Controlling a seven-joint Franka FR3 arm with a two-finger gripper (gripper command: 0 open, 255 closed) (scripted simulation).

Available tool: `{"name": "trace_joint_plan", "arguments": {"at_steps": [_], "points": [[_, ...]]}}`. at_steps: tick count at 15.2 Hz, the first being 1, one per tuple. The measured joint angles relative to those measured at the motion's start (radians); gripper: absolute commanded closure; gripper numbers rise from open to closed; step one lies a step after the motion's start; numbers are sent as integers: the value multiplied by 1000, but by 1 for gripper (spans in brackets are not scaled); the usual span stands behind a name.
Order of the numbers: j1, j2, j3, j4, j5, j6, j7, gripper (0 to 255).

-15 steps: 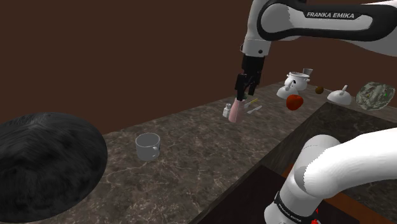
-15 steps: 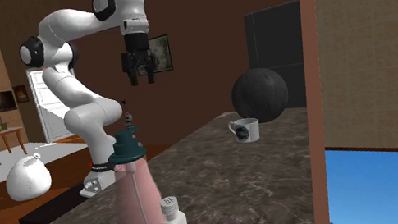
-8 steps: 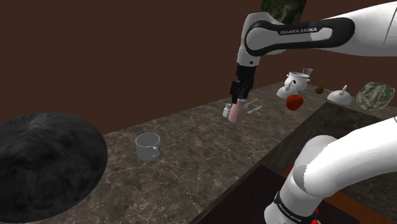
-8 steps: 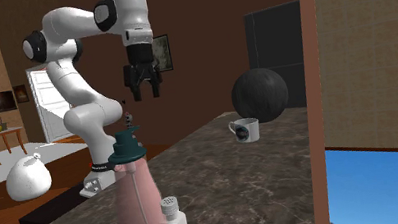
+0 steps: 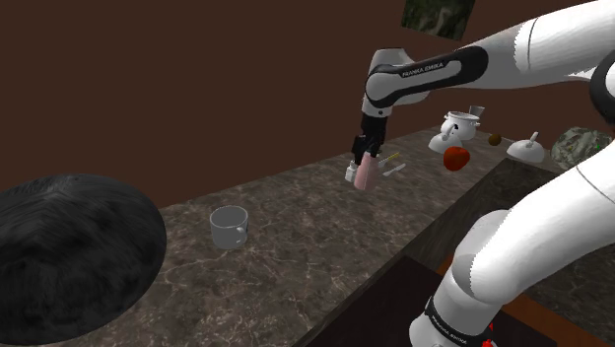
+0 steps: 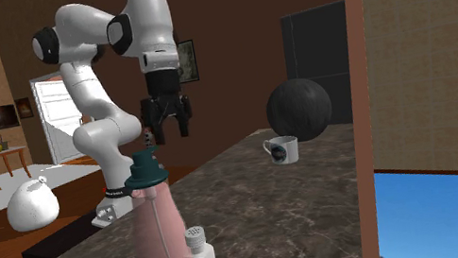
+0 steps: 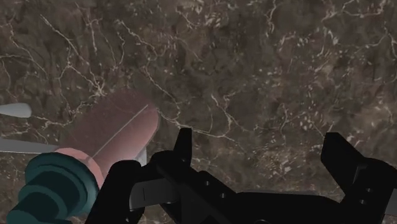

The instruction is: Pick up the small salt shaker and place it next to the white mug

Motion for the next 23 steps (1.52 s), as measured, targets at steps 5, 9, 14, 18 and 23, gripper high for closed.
{"name": "trace_joint_plan", "arguments": {"at_steps": [5, 9, 14, 18, 23], "points": [[-11, 157, -64, 64, 15, 118, -64, 0], [-21, 296, -110, 131, 54, 208, -127, 0], [-48, 501, -148, 271, 151, 286, -227, 0], [-83, 620, -153, 358, 217, 324, -288, 0], [-98, 683, -141, 384, 256, 369, -317, 0]]}}
